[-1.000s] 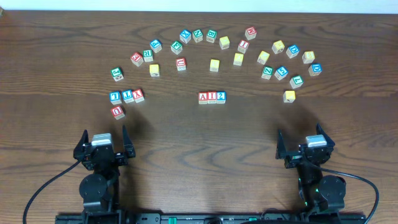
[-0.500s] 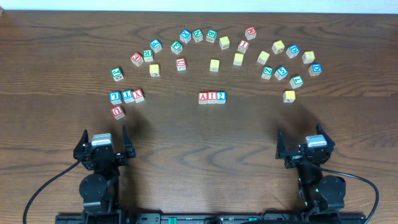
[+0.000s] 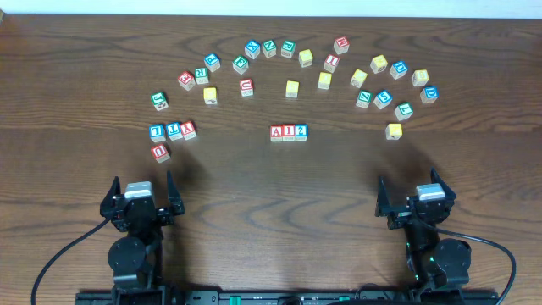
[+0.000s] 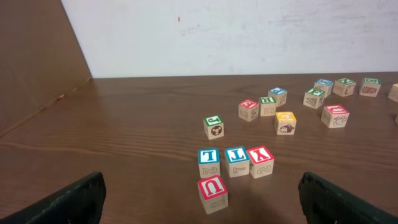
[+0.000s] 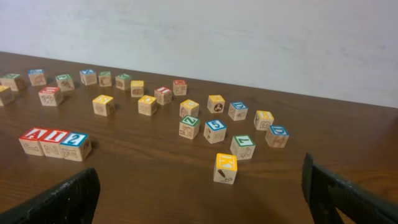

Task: Spell out AI2

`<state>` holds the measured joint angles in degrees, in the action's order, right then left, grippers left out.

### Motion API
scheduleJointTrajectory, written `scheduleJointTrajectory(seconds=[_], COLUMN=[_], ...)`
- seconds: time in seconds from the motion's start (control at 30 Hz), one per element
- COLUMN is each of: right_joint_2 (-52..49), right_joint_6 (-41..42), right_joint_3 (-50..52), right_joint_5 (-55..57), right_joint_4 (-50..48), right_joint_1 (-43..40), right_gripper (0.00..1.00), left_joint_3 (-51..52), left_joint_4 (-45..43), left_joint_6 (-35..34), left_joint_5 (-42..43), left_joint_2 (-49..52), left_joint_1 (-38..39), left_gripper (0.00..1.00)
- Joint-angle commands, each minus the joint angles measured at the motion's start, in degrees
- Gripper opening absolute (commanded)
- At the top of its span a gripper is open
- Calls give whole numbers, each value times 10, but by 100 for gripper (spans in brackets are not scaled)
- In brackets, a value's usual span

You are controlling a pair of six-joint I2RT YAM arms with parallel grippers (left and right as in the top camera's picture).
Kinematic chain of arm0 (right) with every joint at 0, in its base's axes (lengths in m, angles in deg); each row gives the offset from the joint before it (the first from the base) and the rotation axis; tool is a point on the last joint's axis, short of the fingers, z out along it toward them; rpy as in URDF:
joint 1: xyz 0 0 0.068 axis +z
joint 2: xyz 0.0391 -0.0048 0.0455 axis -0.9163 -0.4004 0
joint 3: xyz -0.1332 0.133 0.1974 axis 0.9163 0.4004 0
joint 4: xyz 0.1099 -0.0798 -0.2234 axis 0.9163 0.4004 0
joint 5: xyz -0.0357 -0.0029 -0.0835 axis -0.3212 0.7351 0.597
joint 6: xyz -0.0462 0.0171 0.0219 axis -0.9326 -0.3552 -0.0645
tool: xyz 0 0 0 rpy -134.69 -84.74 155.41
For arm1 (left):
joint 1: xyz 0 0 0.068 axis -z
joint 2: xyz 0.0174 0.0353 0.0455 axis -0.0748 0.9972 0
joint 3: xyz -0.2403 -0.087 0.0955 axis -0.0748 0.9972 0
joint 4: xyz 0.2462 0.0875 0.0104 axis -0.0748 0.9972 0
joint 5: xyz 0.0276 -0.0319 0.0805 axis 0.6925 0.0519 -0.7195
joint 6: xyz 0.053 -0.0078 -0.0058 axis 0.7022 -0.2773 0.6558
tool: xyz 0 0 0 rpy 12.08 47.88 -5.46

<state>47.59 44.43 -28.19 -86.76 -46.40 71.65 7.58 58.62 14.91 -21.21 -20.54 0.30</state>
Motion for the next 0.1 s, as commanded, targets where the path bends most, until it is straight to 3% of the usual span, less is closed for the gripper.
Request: scheduleJointTrajectory(seconds=[0.0,0.07], right_joint_2=[5,5], right_joint_6=[-8,-8], right_joint_3=[2,2], right_joint_5=[-3,-3], right_joint_4=[1,1], right_joint_1=[-4,-4], right_gripper=[99,99], left_joint_3=[20,20], left_joint_4=[8,7], left_joint_6=[12,12], left_joint_5=[1,1], left_joint_2=[-4,-4], left_joint_1=[-3,-3], left_gripper=[98,98])
